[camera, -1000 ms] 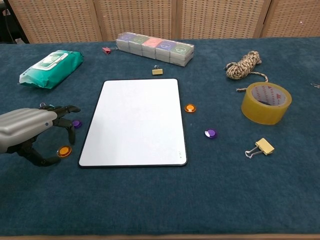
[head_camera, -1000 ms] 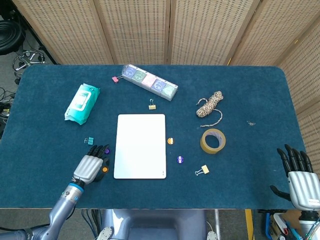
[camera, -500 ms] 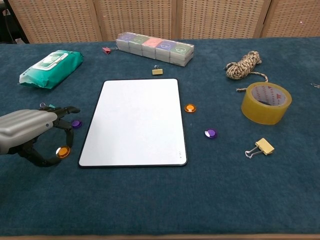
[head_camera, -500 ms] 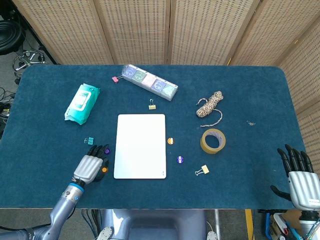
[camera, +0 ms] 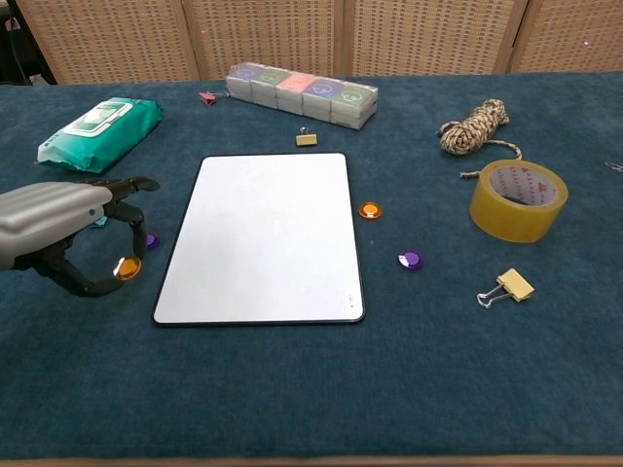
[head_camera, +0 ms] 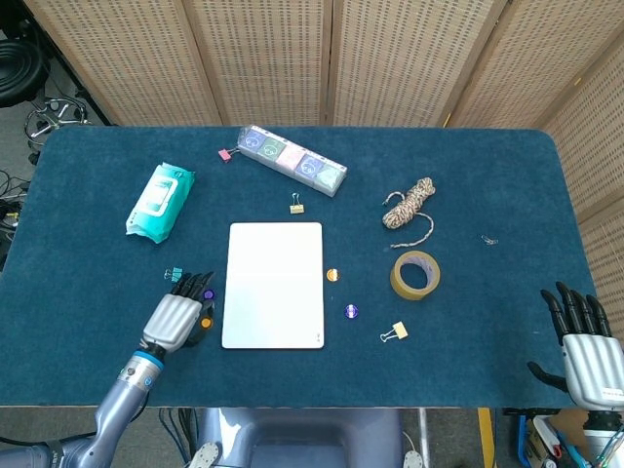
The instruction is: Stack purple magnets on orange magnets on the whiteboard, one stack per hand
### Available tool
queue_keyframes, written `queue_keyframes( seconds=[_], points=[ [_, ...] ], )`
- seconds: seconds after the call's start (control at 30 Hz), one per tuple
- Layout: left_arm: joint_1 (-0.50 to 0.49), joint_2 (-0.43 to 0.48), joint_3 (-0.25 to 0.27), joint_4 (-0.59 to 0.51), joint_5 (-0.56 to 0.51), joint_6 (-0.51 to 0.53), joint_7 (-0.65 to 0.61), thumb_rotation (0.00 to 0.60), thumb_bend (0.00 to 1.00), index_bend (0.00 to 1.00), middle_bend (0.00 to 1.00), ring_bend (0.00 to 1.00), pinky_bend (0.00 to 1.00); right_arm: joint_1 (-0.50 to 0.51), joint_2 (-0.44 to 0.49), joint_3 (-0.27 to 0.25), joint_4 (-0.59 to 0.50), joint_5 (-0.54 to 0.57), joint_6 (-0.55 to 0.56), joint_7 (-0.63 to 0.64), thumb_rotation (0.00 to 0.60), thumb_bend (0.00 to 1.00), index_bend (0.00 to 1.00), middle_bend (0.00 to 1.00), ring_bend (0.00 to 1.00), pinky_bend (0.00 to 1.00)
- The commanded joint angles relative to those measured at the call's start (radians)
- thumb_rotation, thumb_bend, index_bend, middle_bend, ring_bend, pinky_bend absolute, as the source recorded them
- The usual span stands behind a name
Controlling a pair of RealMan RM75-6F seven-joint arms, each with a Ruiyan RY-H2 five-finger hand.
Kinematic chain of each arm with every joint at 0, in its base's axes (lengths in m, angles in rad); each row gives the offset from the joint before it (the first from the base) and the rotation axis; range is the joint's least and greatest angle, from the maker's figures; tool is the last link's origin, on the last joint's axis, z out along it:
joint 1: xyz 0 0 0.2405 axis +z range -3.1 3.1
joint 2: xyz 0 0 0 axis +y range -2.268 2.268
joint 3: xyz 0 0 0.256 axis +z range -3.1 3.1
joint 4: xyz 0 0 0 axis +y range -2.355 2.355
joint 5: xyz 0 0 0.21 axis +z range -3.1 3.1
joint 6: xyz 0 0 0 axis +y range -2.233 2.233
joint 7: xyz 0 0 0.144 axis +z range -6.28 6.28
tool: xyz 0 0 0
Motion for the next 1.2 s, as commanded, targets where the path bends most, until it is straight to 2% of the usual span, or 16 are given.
queue_keyframes(
  seconds=[0.03, 0.27, 0.4, 0.8, 1.0, 1.1, 1.2],
  points=[
    [-0.024, 0.012, -0.017, -0.021, -0.012, -0.013, 0.027, 0.6, 0.31, 0.54, 0.0, 0.0, 0.0, -0.001, 0.0, -0.001, -0.001, 0.001, -0.001, 0.0, 0.6, 0.0, 0.0, 0.0, 0.0, 0.0],
    [-0.089, -0.003, -0.067, -0.015, -0.063, -0.066, 0.052, 0.6, 0.31, 0.54, 0.0, 0.0, 0.0, -0.003, -0.001, -0.006, 0.003, 0.009, -0.008, 0.003, 0.6, 0.0, 0.0, 0.0, 0.0, 0.0],
    [-0.152, -0.048, -0.106, 0.026, -0.127, -0.122, 0.083, 0.6, 0.31, 0.54, 0.0, 0.0, 0.0, 0.002, 0.003, 0.006, 0.005, 0.028, -0.012, 0.018, 0.6, 0.0, 0.0, 0.0, 0.0, 0.0],
    [-0.23, -0.133, -0.13, 0.129, -0.234, -0.14, 0.124, 0.6, 0.31, 0.54, 0.0, 0.0, 0.0, 0.006, 0.014, 0.011, 0.01, 0.049, -0.028, 0.05, 0.6, 0.0, 0.0, 0.0, 0.0, 0.0],
    [-0.25, -0.173, -0.125, 0.183, -0.236, -0.139, 0.105, 0.6, 0.31, 0.54, 0.0, 0.0, 0.0, 0.008, 0.016, 0.013, 0.01, 0.054, -0.031, 0.056, 0.6, 0.0, 0.0, 0.0, 0.0, 0.0],
    [-0.255, -0.191, -0.121, 0.201, -0.246, -0.131, 0.105, 0.6, 0.31, 0.5, 0.0, 0.0, 0.0, 0.008, 0.016, 0.013, 0.01, 0.054, -0.031, 0.057, 0.6, 0.0, 0.0, 0.0, 0.0, 0.0],
    [-0.255, -0.193, -0.117, 0.199, -0.252, -0.119, 0.11, 0.6, 0.29, 0.34, 0.0, 0.0, 0.0, 0.008, 0.016, 0.013, 0.011, 0.053, -0.031, 0.059, 0.6, 0.0, 0.0, 0.0, 0.0, 0.0]
  ],
)
